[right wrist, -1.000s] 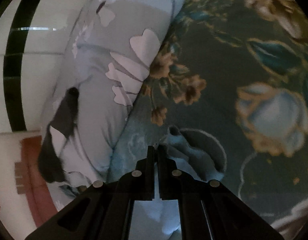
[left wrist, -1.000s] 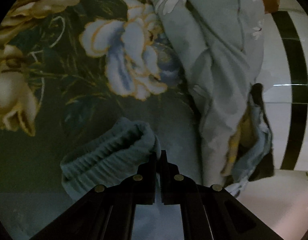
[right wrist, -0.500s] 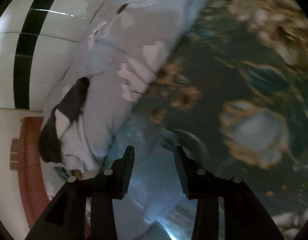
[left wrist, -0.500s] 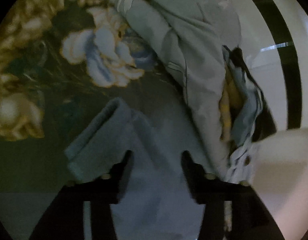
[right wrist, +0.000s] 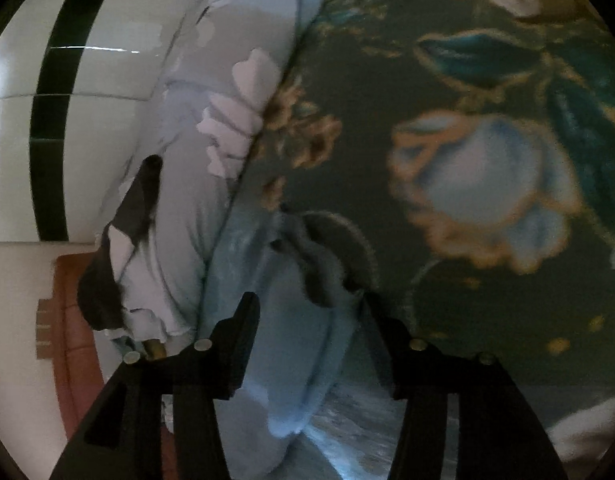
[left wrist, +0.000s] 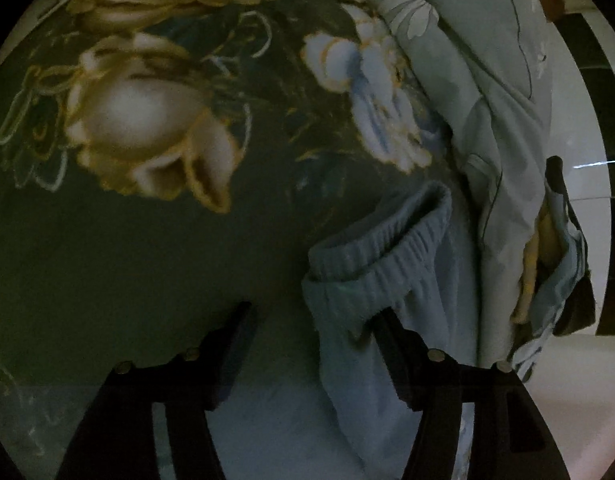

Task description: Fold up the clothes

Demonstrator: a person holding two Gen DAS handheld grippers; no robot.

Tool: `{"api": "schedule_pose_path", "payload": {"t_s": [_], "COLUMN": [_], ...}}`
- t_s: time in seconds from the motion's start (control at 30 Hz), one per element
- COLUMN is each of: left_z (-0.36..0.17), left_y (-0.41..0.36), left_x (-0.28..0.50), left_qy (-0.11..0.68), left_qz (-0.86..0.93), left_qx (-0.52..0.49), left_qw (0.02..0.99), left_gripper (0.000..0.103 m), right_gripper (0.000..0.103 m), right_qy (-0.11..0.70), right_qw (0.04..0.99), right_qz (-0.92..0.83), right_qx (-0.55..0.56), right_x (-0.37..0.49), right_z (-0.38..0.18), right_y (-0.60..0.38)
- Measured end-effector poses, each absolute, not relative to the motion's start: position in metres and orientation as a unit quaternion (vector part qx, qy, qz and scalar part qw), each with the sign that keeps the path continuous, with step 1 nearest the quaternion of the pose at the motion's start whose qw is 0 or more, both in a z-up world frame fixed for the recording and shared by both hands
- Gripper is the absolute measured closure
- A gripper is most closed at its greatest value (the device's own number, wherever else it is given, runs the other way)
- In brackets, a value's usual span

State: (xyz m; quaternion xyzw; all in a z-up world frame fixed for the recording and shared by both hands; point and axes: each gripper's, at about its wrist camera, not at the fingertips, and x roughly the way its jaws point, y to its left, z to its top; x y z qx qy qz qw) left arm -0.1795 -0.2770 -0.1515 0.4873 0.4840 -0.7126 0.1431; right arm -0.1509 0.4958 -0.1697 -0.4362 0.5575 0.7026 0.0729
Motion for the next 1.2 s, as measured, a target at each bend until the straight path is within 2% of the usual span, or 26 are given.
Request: {"api": "schedule_pose_path", "payload": {"t_s": [0.07,0.13,0.17,0.2,0.27,0.37,0.57,0.7,0.77,0.87,1.0,1.1,1.2], "left_z": [-0.149,-0.146,-0.144,-0.141,-0.139,-0.126,-0.06,-0.027,-0.035,-0.075,-0.134,-0.152,-0.148], "left_y": [-0.274,-0.272,-0.271,-0.269,-0.272,-0.273,-0.263,-0.263,-0.266,-0.274,-0.282,-0.287,-0.288], "left_x": [-0.185,-0.19,-0.193,-0.196,-0.195,-0.193,-0.179,-0.153,-0.146,-0.131,-0.11,-0.096,-0.097], "left_qy": [0.482,0.479,0.472,0.466,0.467,0.485,0.485,0.455,0.445,0.447,0.486,0.534,0.534], "left_qz": [-0.721,-0.726,-0.73,-0.735,-0.734,-0.729,-0.766,-0.796,-0.794,-0.766,-0.712,-0.686,-0.682], "left_qx": [0.48,0.478,0.476,0.475,0.473,0.464,0.417,0.398,0.413,0.458,0.494,0.478,0.485], "left_qw": [0.134,0.127,0.128,0.13,0.139,0.135,0.067,0.035,0.041,0.059,0.113,0.126,0.12], "left_gripper": [0.037,0.041,0.05,0.054,0.078,0.085,0.086,0.086,0.086,0.086,0.086,0.086,0.084], "right_gripper": [0.055,0.081,0.085,0.089,0.091,0.093,0.094,0.094,0.094,0.094,0.094,0.094,0.094], "right_qy": [0.557,0.558,0.557,0.557,0.561,0.556,0.523,0.527,0.54,0.566,0.59,0.601,0.568], "right_qw": [0.073,0.072,0.074,0.079,0.084,0.077,0.022,0.007,0.014,0.05,0.101,0.108,0.096], "right_qz": [0.707,0.709,0.708,0.708,0.706,0.718,0.76,0.769,0.762,0.729,0.686,0.681,0.709], "right_qx": [-0.429,-0.426,-0.428,-0.427,-0.423,-0.411,-0.385,-0.361,-0.358,-0.382,-0.413,-0.405,-0.406], "right_x": [-0.153,-0.156,-0.157,-0.157,-0.155,-0.155,-0.152,-0.113,-0.086,-0.058,-0.033,-0.031,-0.042], "right_z": [-0.171,-0.173,-0.175,-0.175,-0.173,-0.155,-0.092,-0.068,-0.071,-0.107,-0.154,-0.157,-0.133], "right_y": [0.49,0.484,0.483,0.482,0.483,0.484,0.476,0.483,0.491,0.5,0.505,0.505,0.498]}}
